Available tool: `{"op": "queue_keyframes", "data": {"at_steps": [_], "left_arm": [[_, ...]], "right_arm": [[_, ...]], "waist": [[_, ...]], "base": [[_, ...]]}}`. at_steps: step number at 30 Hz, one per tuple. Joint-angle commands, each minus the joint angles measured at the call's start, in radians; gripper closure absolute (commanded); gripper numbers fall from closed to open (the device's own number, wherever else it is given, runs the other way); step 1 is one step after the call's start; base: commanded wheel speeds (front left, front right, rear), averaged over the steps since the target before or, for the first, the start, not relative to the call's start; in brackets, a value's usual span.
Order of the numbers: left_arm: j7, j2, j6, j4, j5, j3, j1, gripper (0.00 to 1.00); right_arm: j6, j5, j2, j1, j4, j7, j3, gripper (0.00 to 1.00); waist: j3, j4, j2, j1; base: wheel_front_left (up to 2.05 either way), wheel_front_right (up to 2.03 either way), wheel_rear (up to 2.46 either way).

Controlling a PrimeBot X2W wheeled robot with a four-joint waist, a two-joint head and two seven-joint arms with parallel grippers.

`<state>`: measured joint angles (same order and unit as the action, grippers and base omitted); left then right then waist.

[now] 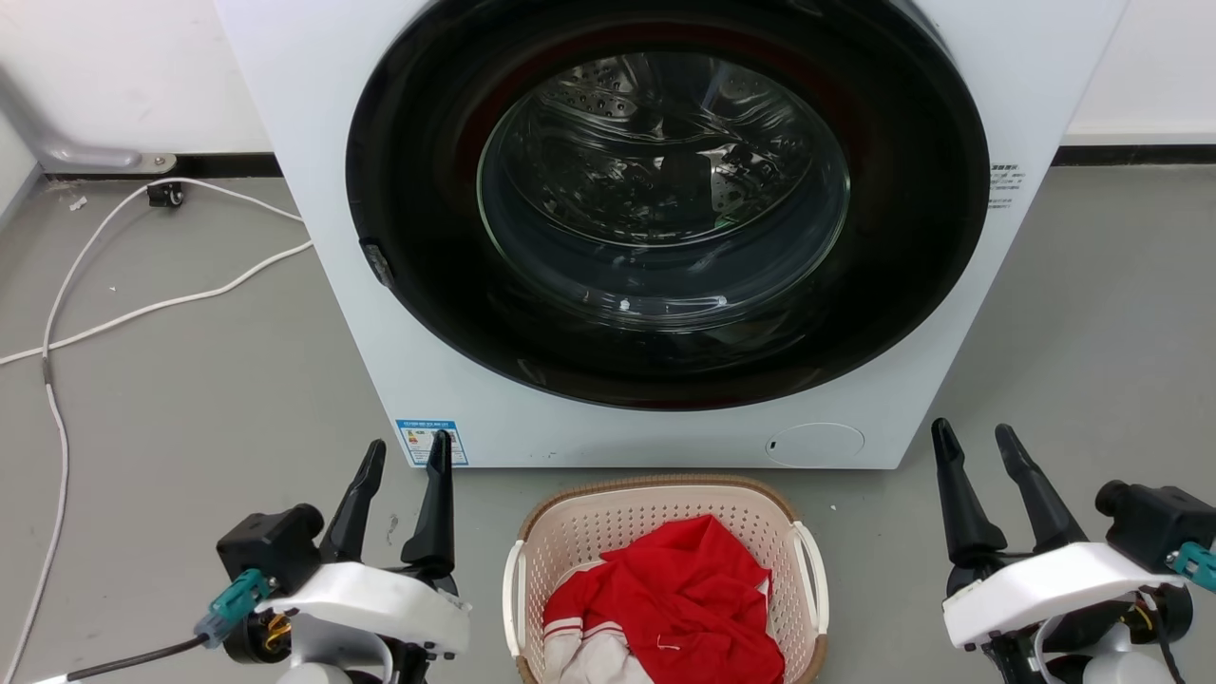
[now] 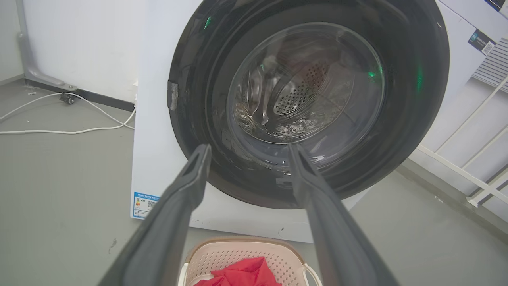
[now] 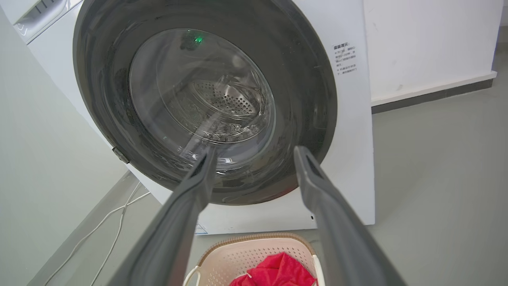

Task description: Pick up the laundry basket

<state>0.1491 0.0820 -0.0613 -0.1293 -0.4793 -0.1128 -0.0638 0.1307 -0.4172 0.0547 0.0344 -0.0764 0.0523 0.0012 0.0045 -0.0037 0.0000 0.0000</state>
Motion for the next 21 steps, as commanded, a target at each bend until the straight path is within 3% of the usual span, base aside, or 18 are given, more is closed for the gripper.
{"op": "queue_keyframes", "data": {"at_steps": [1,21], "left_arm": [[0.009,0.006,0.004,0.007,0.028,-0.006,0.001,0.0],[0.056,0.031,0.051,-0.017,0.223,-0.06,0.0,0.0]], "right_arm": [[0.0,0.032,-0.003,-0.006,0.014,0.002,0.002,0.0],[0.0,0.246,-0.004,-0.028,0.038,-0.005,0.005,0.0]], "waist": [[0.0,0.0,0.0,0.0],[0.0,-0.001,0.0,0.0]], "base": [[0.0,0.0,0.0],[0.0,0.0,0.0]]}}
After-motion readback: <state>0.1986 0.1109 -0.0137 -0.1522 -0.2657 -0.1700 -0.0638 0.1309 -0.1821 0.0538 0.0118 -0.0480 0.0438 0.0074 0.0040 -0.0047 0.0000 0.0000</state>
